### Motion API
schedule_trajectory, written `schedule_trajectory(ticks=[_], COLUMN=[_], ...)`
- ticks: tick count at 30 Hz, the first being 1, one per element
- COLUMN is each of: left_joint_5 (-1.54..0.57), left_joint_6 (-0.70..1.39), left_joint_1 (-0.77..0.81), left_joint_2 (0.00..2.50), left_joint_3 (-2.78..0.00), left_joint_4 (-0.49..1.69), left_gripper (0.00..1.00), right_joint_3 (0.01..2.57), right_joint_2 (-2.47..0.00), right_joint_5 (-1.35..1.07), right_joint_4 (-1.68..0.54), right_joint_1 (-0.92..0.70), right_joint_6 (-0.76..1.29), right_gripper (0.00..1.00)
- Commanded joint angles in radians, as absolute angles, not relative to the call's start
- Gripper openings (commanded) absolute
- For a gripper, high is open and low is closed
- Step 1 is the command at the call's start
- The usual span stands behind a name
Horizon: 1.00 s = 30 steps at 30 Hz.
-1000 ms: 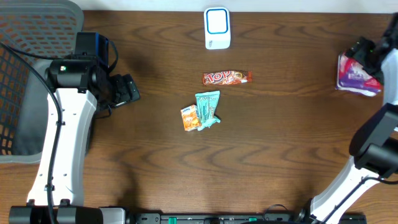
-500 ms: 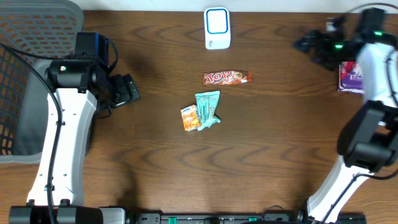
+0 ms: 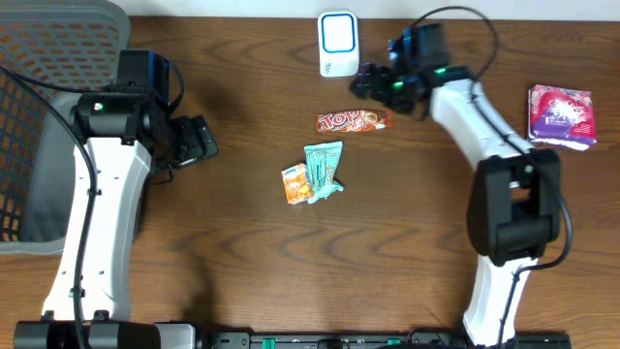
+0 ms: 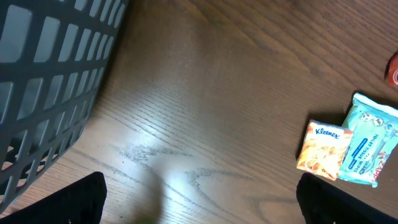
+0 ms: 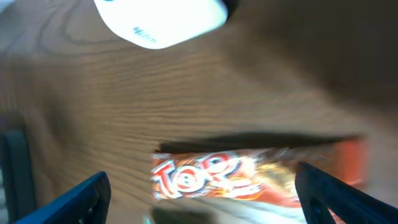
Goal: Scan the item barcode
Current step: 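Reach the right gripper to the red-brown wrapper and grasp it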
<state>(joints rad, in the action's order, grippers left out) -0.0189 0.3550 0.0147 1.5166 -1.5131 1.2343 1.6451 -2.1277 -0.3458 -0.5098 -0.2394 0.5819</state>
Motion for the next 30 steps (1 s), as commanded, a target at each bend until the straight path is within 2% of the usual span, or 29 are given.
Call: schedule_trajectory(ticks=[1, 5, 10, 19, 20, 22, 27, 30], left_joint_5=[-0.003, -0.003, -0.003, -0.003, -0.003, -0.003, -0.003, -0.003], left_joint_6=[0.35, 0.35, 0.35, 0.35, 0.35, 0.35, 0.35, 0.35], left_joint_1=[0.01, 0.01, 0.01, 0.01, 0.01, 0.01, 0.01, 0.01], left_joint_2=[1.521, 1.521, 1.521, 1.521, 1.521, 1.521, 1.521, 1.521], left_joint_3=[-1.507, -1.507, -1.507, -1.507, -1.507, -1.507, -1.507, -1.507], left_joint_4=[1.241, 1.241, 1.241, 1.241, 1.241, 1.241, 1.241, 1.241], left_gripper=[0.98, 0.98, 0.98, 0.98, 0.98, 0.98, 0.98, 0.98], right_joint_3=[1.628, 1.628, 1.626, 1.626, 1.626, 1.626, 1.627, 1.627], right_joint_2=[-2.13, -2.13, -2.138, -2.249, -2.258, -2.261, -2.237, -2.207], right_joint_5=[-0.173, 0.004, 0.21, 0.151, 0.15, 0.15, 0.175, 0.197], right_joint_4=[-0.506, -0.513, -0.511, -0.51, -0.519, -0.555, -0.659, -0.71], right_joint_1=[-0.309, -0.384, -0.443, -0.458, -0.457, -0.456, -0.44, -0.413], right_joint_6=[0.951, 1.123, 1.238, 1.357, 1.356, 1.356, 1.335, 1.244], right_gripper=[0.88, 0.92, 0.93, 0.92, 0.89, 0.75, 0.59, 0.43])
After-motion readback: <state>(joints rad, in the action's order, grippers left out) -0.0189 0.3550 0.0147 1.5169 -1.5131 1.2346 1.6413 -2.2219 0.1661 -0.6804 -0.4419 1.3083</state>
